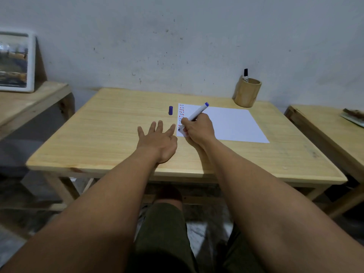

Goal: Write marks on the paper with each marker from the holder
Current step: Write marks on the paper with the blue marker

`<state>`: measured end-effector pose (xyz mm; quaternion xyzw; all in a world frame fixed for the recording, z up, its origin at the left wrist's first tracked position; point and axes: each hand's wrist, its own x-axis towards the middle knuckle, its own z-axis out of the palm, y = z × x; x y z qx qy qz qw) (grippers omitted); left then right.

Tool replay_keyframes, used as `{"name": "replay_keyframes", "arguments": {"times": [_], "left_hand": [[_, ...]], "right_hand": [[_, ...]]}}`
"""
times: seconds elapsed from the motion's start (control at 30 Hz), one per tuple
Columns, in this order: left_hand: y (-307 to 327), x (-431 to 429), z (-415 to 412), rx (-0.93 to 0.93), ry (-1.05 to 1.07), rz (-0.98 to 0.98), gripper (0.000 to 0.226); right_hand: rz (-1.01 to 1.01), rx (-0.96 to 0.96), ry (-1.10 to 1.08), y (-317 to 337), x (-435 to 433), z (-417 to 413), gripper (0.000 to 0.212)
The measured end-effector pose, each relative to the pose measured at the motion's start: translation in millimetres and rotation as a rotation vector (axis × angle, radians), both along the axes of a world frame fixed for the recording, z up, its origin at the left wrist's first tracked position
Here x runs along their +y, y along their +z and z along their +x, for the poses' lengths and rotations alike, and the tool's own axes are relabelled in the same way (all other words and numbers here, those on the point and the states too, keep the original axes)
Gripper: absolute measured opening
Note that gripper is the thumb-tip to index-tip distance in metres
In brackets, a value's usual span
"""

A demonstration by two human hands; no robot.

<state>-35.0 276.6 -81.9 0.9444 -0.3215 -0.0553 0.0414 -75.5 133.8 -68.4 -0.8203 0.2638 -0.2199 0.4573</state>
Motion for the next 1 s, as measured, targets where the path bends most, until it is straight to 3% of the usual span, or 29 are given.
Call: {"name": "replay_keyframes", "arguments": {"times": [1.0], "left_hand": [[0.2, 0.8, -0.3, -0.001, -0.001, 0.000, 0.059]], "right_hand": [[0.059, -0.021, -0.006, 2.7, 0.3, -3.4, 0.021]]}}
